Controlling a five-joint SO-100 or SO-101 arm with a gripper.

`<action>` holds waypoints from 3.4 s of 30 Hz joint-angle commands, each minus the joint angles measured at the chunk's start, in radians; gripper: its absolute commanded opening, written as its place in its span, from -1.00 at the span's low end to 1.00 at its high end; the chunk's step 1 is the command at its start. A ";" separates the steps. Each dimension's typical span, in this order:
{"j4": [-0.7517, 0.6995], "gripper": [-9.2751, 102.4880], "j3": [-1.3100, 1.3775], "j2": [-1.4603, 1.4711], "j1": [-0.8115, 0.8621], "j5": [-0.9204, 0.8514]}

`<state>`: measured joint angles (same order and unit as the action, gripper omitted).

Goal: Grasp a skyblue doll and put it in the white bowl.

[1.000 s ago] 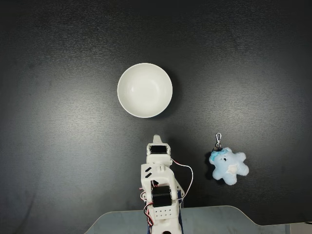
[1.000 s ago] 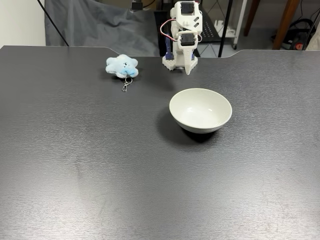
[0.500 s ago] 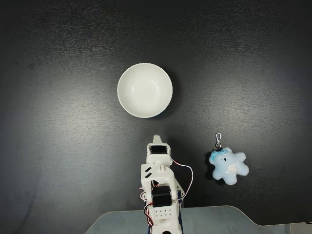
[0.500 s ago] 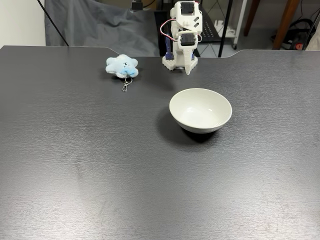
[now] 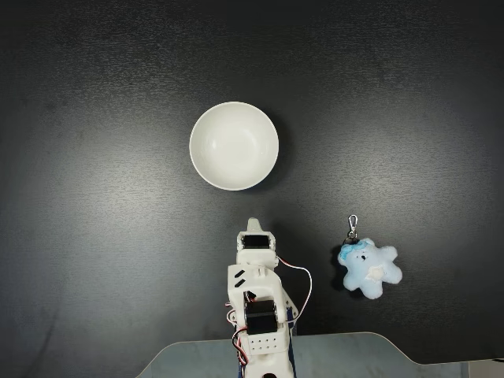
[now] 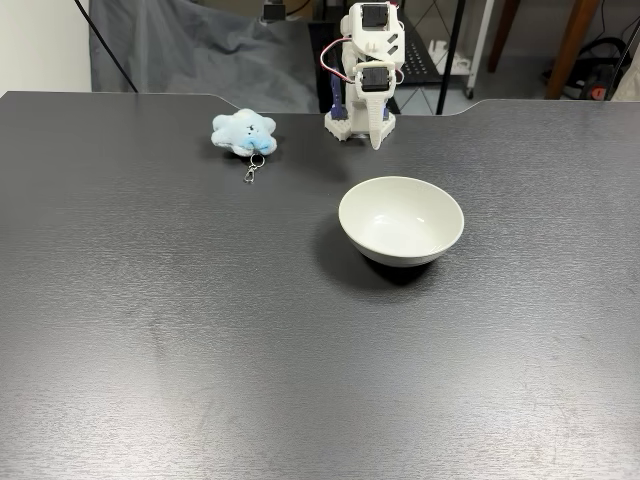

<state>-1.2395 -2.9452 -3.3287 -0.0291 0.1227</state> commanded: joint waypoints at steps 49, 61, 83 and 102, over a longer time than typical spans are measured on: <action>-0.002 -0.85 0.009 -0.006 0.009 0.011; -0.002 -0.85 0.009 -0.006 0.009 0.011; 0.192 -0.85 0.356 -0.006 -0.005 0.023; -0.009 -0.85 1.298 0.249 0.006 0.012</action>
<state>-1.1582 -1.9098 -3.2428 -0.0307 0.1350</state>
